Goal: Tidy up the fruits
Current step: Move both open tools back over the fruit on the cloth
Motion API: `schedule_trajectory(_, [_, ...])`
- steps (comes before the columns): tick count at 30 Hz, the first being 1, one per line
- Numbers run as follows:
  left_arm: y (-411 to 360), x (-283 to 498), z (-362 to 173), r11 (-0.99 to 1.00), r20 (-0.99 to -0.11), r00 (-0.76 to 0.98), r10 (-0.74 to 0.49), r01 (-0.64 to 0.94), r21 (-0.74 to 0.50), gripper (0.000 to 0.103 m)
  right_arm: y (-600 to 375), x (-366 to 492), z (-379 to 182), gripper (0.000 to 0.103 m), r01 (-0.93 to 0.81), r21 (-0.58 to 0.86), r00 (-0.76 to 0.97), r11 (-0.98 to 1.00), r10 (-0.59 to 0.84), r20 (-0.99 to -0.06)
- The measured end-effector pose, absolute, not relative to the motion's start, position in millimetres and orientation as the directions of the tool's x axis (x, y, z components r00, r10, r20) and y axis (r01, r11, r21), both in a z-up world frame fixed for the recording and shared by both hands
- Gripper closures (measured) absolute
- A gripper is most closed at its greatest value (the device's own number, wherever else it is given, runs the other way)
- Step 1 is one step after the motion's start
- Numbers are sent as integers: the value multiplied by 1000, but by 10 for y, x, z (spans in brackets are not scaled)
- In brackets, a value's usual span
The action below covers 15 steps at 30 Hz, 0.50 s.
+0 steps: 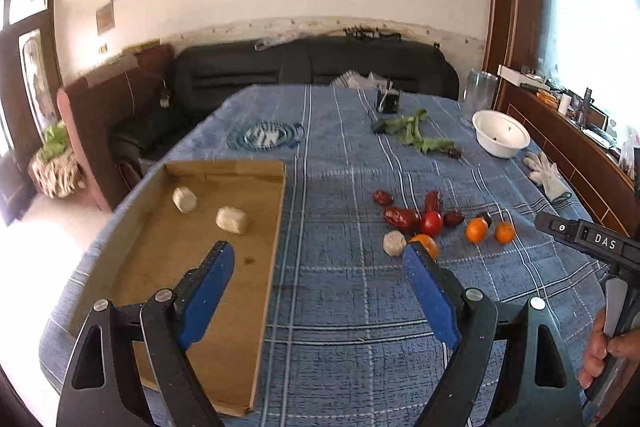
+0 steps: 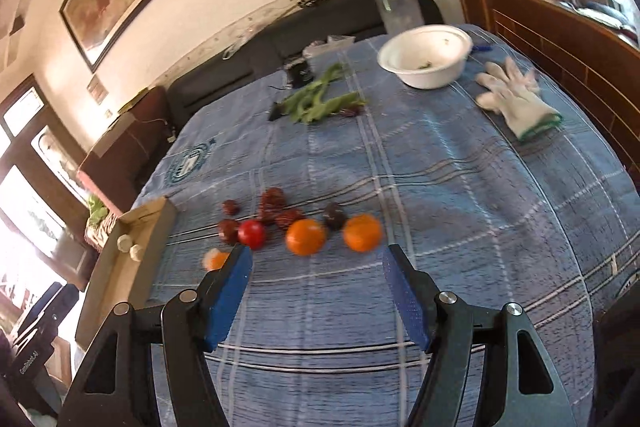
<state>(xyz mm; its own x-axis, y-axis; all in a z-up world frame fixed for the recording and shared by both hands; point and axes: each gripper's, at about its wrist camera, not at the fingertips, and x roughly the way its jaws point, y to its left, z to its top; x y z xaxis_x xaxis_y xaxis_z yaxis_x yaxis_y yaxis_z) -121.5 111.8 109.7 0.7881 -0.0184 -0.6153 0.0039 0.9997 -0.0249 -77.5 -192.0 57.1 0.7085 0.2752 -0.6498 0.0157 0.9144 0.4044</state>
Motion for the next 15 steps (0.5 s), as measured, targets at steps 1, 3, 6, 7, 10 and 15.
schedule_trajectory(1, [1132, -1189, 1057, 999, -626, 780, -24, 1, -38, 17, -1961, -763, 541, 31, 25, 407, 705, 913, 272, -655])
schedule_trajectory(3, [1184, -1115, 953, 997, -651, 758, -40, -8, -71, 17, -2009, -745, 492, 31, 35, 404, 701, 914, 266, -662])
schedule_trajectory(6, [1211, -1022, 821, 994, -682, 729, -67, -11, -109, 17, -2043, -680, 399, 31, 46, 399, 684, 916, 262, -681])
schedule_trajectory(7, [1203, -996, 792, 993, -688, 722, -76, -8, -119, 17, -2045, -660, 377, 31, 48, 400, 680, 915, 264, -684])
schedule_trajectory(10, [1113, -920, 729, 991, -694, 712, -110, 21, -136, 17, -2053, -547, 292, 31, 56, 405, 662, 913, 269, -699])
schedule_trajectory(15, [836, -793, 641, 984, -688, 704, -178, 118, -134, 17, -2063, -337, 212, 31, 82, 373, 648, 924, 235, -724])
